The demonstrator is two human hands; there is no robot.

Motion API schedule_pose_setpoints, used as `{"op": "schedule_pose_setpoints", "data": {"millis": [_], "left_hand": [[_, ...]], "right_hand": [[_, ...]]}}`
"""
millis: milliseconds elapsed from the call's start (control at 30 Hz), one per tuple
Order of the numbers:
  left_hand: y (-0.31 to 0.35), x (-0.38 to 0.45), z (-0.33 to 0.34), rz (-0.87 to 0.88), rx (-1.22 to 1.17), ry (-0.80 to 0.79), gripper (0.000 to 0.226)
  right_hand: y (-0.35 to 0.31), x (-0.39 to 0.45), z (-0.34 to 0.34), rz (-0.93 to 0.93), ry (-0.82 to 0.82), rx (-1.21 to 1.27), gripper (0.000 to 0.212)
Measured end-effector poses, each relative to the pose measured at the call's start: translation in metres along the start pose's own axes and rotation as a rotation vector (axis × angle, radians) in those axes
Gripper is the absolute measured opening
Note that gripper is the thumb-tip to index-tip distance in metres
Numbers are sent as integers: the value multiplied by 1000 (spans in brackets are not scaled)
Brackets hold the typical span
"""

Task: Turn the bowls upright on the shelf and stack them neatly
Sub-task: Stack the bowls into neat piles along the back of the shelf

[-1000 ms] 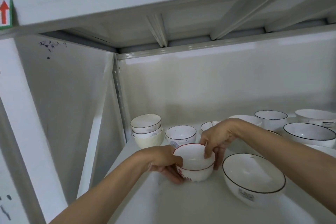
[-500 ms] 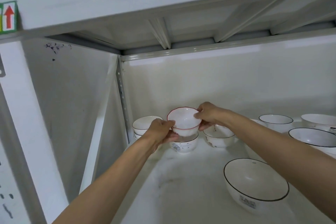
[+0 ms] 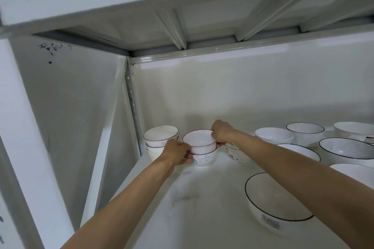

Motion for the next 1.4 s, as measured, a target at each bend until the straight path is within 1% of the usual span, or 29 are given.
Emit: {"op": "schedule_pose_setpoints", "data": {"millis": [67,133,233,333,400,533,600,633,667,733,767,833,867,933,1033,1167,1267,1300,1400], "left_hand": [[-3,0,-1,-8,23,17,12],[-5,0,-2,-9,48,29,13],[-7,3,-4,32,140,44,16],[-8,7,-4,138,348,48,24],[-7,5,-4,207,473,33,23],[1,-3,-7,322,745,86,26],[10,-9,-4,384,828,100,23],[14,-14,0,404,837,60,22],[18,-21,7,394,798,-26,23],[19,-37,27,278,637,-269,27],[19,-48,37,201,586,-387,31],[15,-65,55,78,572,-585,39],[13,-72,63,38,576,-666,43],[10,-81,77,2,584,-789,51],[11,-90,88,8,604,-877,55],[9,-97,95,-11,605,-971,53],[6,-100,94,-47,593,-1077,50],[5,-101,93,-63,583,-1105,51],[2,-101,92,-96,532,-1169,55]], "right_hand": [[-1,-1,3,-4,4,-47,24],[-1,-2,6,-7,-9,-87,26],[-1,-3,8,-17,-26,-137,27],[-1,-4,7,-13,-30,-183,15],[-1,-3,8,-5,-30,-198,26],[1,-4,-2,-13,7,-173,25],[0,-10,-17,-71,61,-216,24],[0,-13,-26,-106,89,-226,25],[0,-18,-35,-130,101,-223,27],[4,-28,-49,-135,41,-168,26],[7,-34,-54,-121,-33,-134,25],[15,-50,-62,-77,-223,-92,27],[20,-59,-65,-57,-312,-84,28],[33,-72,-70,-33,-429,-78,28],[52,-88,-76,-23,-511,-77,28],[76,-109,-89,28,-563,-46,28],[93,-126,-97,86,-617,-43,21],[97,-132,-99,107,-636,-43,23],[112,-146,-101,165,-702,-36,40]]}}
Point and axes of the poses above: each hand's wrist, its own x-axis towards the middle knuckle, its own z-axis out of the palm, y = z × x, the point moved 4 cm from there along x, towards the middle knuckle, and after that the axes turned 7 degrees about y, right-handed, at the moved point
